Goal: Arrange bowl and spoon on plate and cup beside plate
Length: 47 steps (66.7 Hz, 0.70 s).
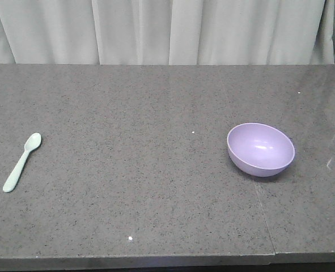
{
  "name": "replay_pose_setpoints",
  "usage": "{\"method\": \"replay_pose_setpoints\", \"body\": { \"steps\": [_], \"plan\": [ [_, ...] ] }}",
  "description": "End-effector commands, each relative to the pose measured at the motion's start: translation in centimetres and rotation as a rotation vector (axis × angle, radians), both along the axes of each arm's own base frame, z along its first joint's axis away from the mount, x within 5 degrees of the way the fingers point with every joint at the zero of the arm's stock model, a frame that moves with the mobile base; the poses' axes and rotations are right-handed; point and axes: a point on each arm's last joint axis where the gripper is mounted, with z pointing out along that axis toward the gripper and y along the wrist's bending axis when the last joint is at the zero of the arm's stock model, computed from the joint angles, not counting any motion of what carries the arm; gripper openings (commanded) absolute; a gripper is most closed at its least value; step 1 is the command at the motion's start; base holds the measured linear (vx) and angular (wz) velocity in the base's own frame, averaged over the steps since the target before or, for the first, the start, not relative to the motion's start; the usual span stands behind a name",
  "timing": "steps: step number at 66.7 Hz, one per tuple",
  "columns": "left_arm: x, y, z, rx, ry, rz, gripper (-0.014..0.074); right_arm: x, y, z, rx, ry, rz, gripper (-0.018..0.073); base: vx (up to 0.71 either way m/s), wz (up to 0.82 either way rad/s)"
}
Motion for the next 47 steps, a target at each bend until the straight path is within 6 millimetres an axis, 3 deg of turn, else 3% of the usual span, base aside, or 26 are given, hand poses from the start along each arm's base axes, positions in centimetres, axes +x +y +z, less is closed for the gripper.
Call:
{"method": "replay_pose_setpoints", "body": {
  "steps": [1, 47],
  "plan": [
    [0.14, -0.04, -0.43, -0.009, -0.036, -0.005, -0.0006, -0.10, 0.07, 0.20, -0.009, -0.073, 0.008, -0.0005, 0.00, 0.00],
    [0.14, -0.04, -0.43, -0.009, -0.036, -0.005, -0.0006, -0.10, 0.07, 0.20, -0.009, -0.073, 0.008, -0.0005, 0.00, 0.00]
  ]
}}
